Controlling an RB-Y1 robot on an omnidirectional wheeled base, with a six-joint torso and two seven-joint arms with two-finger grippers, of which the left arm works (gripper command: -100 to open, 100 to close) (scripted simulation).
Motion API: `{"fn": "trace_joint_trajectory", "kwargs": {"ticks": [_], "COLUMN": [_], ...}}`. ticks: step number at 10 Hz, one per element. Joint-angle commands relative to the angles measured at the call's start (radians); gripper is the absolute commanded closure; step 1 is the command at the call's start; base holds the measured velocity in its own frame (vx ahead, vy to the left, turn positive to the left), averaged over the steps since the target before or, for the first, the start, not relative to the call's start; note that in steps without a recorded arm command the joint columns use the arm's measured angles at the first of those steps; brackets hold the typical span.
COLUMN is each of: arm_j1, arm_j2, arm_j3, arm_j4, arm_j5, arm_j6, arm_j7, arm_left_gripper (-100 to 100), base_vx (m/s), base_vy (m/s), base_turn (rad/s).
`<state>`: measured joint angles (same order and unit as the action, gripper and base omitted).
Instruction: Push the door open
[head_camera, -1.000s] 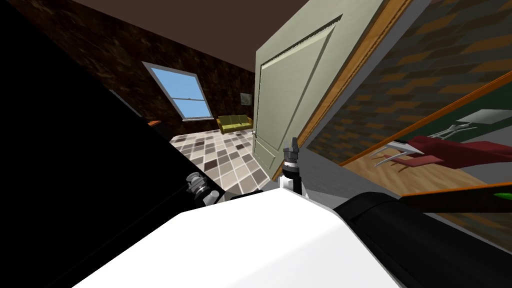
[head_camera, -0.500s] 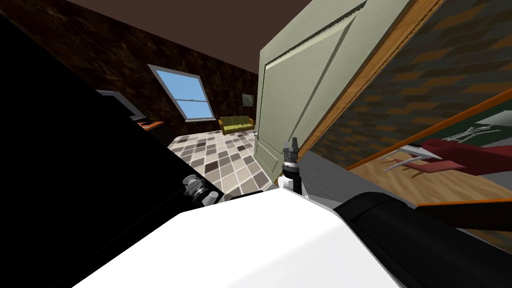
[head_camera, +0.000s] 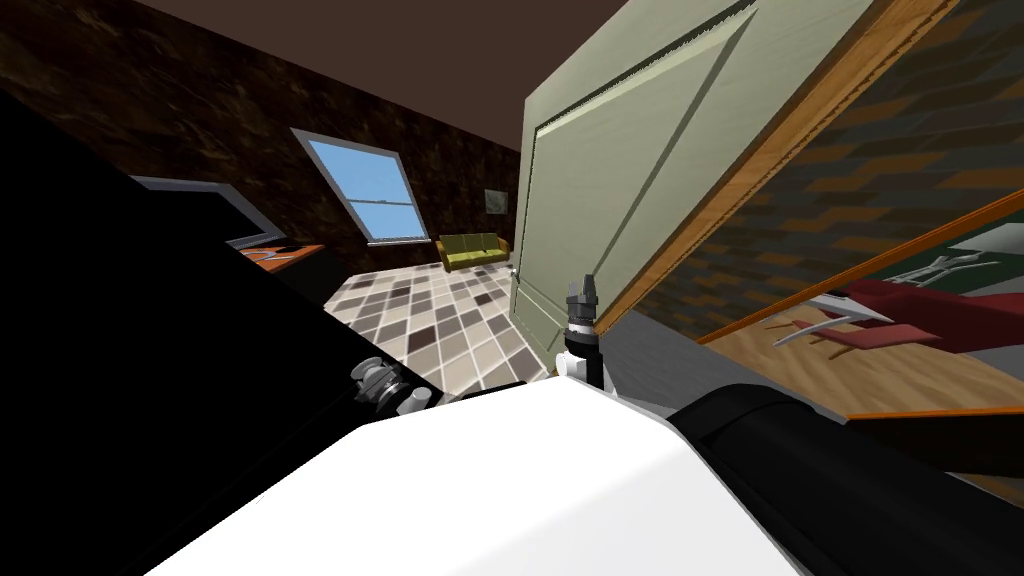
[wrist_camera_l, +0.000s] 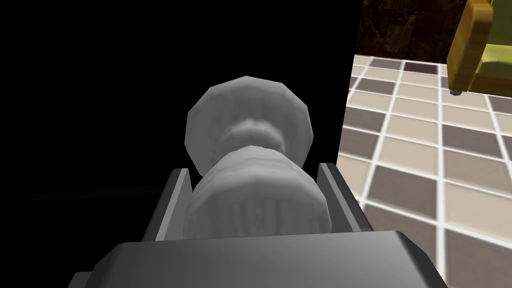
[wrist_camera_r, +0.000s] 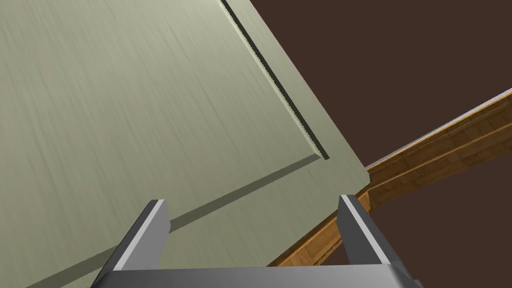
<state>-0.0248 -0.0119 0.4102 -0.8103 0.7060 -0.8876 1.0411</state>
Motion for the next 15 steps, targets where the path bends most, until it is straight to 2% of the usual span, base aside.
{"fn": "trace_joint_trajectory", "kwargs": {"ticks": [1,2,4,6,13,14,15], "arm_j1": [0.000,0.000,0.024,0.024,0.069,0.081,0.081], "arm_j2": [0.030,0.030,0.046,0.046,0.056,0.055,0.055], "arm_j3": [0.025,0.025,0.066,0.066,0.143,0.164,0.164], "arm_j4": [0.003,0.003,-0.018,-0.018,-0.057,-0.067,-0.067], "arm_j5": [0.020,0.020,0.056,0.056,0.125,0.143,0.143], "arm_j6": [-0.015,-0.015,-0.024,-0.024,-0.042,-0.047,-0.047], "arm_j7": [0.000,0.000,-0.012,-0.012,-0.035,-0.041,-0.041], "arm_left_gripper": [100,100,100,100,100,100,100], "base_vx": [0.128,0.111,0.156,0.092,0.096,0.115,0.093], "base_vy": [0.092,0.086,0.117,0.060,0.078,0.116,0.095], "base_turn": [-0.066,-0.047,-0.091,-0.010,-0.050,-0.081,-0.025]}}
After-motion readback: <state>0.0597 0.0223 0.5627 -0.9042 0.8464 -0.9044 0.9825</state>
